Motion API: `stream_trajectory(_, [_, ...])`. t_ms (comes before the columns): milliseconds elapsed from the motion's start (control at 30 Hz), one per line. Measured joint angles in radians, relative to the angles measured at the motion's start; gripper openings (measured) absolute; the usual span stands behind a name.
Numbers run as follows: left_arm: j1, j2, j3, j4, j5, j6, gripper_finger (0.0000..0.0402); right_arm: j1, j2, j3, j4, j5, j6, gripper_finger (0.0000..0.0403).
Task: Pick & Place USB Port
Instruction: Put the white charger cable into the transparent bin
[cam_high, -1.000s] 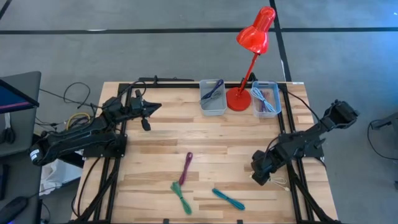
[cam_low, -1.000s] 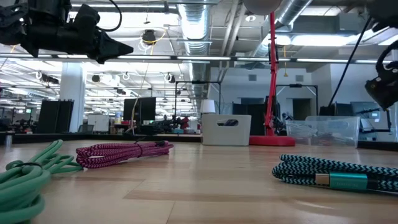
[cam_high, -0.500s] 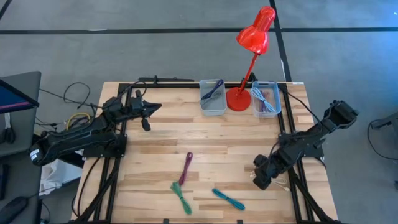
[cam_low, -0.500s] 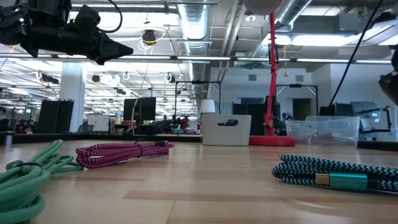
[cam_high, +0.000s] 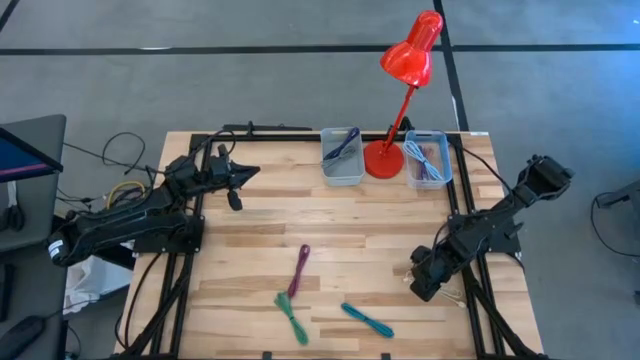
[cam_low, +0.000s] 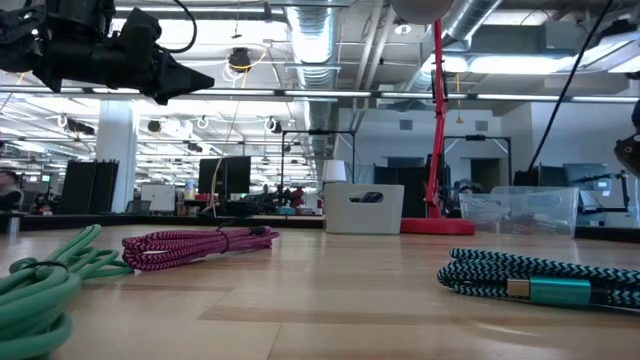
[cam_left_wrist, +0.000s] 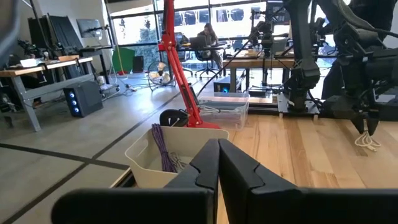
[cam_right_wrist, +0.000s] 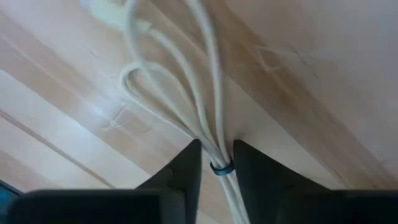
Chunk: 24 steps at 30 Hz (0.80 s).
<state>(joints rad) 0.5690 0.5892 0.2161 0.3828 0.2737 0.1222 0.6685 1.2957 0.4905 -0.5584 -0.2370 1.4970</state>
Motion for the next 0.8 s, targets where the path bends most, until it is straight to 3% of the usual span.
stream_trajectory(233, [0.000, 0.000, 0.000, 0.000, 0.000, 0.000, 0.0008, -0.001, 0.000, -0.008, 0.010, -0.005, -0.009, 0.0010])
stream_trajectory(500, [0.000, 0.000, 0.000, 0.000, 0.000, 0.000, 0.0008, -0.019, 0.004, 0.006, 0.026, -0.001, -0.081, 0.0004])
stream_trajectory(800, [0.000, 0.000, 0.000, 0.000, 0.000, 0.000, 0.0011, -0.178, 0.004, 0.048, -0.013, 0.037, -0.310, 0.0001])
